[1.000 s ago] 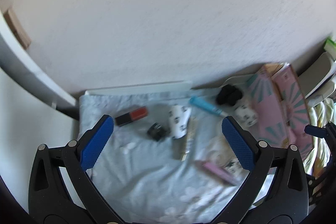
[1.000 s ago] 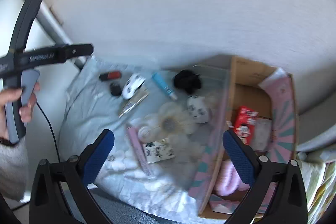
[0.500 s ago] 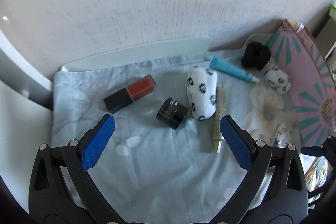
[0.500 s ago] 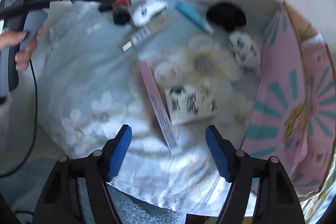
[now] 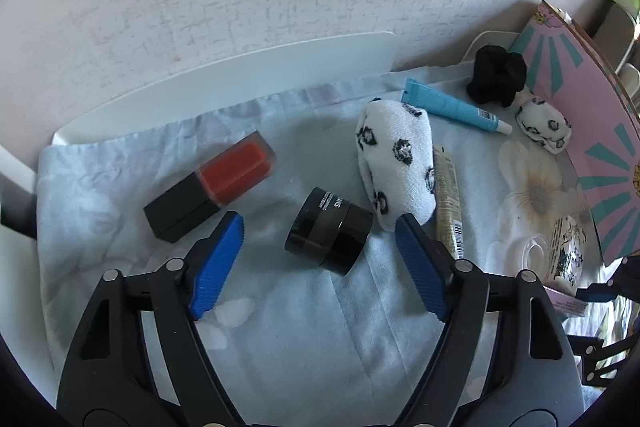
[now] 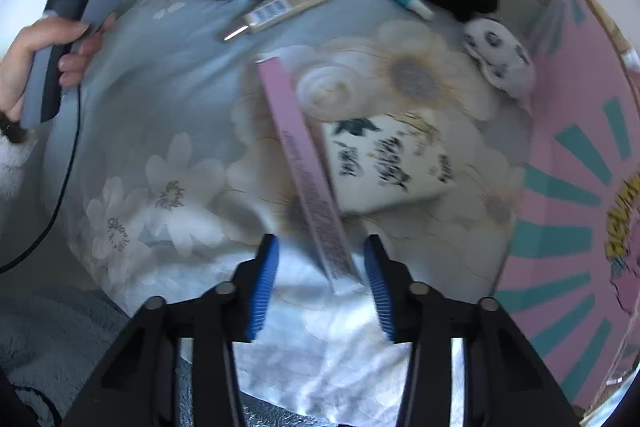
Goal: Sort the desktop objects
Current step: 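Grasp the black jar with the left gripper while the right grasps the pink tube box, then carry the black jar and pink tube box over the cardboard box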
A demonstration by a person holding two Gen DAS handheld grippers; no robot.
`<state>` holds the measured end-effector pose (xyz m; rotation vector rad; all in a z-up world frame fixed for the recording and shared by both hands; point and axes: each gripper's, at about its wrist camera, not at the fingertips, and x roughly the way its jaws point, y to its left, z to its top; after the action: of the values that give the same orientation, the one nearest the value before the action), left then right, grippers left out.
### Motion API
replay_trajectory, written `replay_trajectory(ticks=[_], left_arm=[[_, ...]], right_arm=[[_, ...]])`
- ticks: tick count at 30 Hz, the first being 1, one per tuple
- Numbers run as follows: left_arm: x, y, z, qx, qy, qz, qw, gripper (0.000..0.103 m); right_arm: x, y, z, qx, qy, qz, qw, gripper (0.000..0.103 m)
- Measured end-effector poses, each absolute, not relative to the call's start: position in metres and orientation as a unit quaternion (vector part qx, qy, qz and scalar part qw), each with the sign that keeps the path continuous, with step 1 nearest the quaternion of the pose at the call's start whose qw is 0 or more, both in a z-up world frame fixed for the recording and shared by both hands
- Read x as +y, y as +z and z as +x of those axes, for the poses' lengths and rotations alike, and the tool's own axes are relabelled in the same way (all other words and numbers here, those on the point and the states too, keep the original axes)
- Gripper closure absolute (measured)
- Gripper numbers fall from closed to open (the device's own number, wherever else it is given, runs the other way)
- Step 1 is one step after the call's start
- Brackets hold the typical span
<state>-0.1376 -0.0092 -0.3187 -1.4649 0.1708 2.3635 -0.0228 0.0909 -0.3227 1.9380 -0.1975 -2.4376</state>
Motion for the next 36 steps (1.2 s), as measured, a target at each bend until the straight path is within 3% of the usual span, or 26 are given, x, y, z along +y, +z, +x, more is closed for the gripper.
replay_trajectory(ticks=[3,9,14,24,36], left_arm=[[-0.007,-0.319,-0.137,0.062,0.835,-0.512,0.191,0.041],[-0.001,-0.32,-0.137,0.056,0.832,-0.511,0.21,0.067],[0.0,-0.32,-0.137,0.051,0.83,-0.514,0.212,0.069],[-0.025,-0.304,-0.132,0.009,0.829,-0.526,0.191,0.074],[-0.04,-0.223,-0.111,-0.039,0.842,-0.514,0.157,0.074]], right_arm=[[0.083,-0.321,-0.027,-0.05,-0.787,0.615,0.021,0.068],[0.071,-0.318,-0.033,-0.035,-0.791,0.61,0.038,0.084],[0.071,-0.317,-0.033,-0.044,-0.79,0.61,0.039,0.09],[0.084,-0.306,-0.025,-0.086,-0.793,0.602,0.034,0.09],[0.098,-0.247,-0.032,-0.113,-0.819,0.56,0.043,0.091]])
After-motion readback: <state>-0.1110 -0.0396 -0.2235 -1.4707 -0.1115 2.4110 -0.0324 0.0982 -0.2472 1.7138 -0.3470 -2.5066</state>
